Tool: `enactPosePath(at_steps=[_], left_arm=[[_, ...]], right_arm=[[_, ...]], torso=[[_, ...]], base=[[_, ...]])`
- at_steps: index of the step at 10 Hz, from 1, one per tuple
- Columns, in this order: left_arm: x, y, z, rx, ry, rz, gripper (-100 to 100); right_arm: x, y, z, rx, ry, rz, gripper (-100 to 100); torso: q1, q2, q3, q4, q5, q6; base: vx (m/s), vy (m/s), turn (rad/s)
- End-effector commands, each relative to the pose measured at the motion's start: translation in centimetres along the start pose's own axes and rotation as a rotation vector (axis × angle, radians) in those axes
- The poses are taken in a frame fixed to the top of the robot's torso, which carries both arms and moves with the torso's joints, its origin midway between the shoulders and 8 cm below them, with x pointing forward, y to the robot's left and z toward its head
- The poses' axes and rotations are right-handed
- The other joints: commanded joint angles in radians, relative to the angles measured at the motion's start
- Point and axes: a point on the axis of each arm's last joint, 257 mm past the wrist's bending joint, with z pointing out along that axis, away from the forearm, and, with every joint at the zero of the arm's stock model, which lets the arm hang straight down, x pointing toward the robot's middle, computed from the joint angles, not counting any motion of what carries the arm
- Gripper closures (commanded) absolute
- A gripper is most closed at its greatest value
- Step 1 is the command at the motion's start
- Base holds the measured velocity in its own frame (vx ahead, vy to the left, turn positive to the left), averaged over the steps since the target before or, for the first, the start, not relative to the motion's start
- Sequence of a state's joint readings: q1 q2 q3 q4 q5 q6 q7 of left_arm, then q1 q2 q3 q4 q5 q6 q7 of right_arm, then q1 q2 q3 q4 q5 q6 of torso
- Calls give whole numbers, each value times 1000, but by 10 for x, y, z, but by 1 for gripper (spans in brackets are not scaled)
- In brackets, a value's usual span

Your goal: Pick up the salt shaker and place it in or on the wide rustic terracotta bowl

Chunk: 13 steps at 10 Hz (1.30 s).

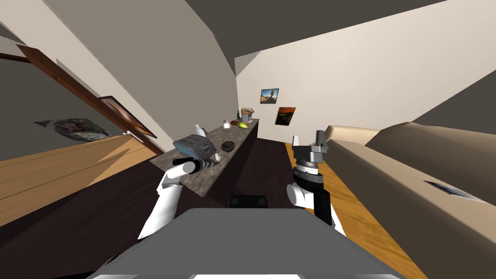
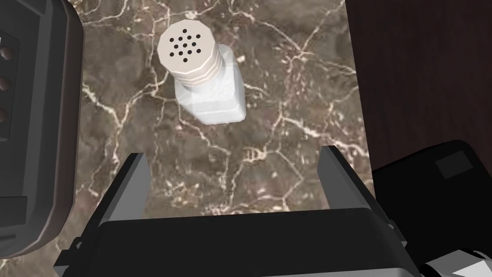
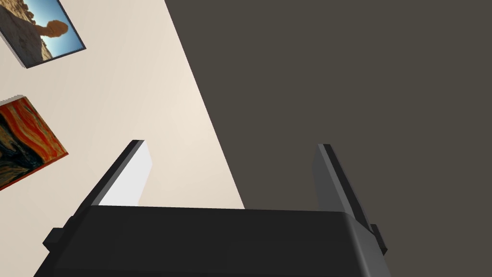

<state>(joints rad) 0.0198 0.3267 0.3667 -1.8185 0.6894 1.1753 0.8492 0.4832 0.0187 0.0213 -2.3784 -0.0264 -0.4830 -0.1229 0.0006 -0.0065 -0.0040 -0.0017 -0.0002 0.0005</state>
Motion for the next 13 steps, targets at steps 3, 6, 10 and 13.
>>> enactPosePath(at_steps=[3,6,10,13], left_arm=[[-4,0,-1,-57,-47,-51,-100],[-6,-4,-5,-102,-92,-94,-100],[-6,-8,-7,-111,-108,-104,0],[-10,-6,3,-109,-107,-106,-100]], right_arm=[[0,0,0,0,0,0,0],[0,0,0,0,0,0,0],[0,0,0,0,0,0,0],[0,0,0,0,0,0,0]], torso=[[0,-2,-1,0,0,0],[0,0,0,0,0,0],[1,2,1,0,0,0],[0,3,2,1,0,0]], base=[[83,-22,26],[69,-24,22],[39,-11,7],[19,-9,-11]])
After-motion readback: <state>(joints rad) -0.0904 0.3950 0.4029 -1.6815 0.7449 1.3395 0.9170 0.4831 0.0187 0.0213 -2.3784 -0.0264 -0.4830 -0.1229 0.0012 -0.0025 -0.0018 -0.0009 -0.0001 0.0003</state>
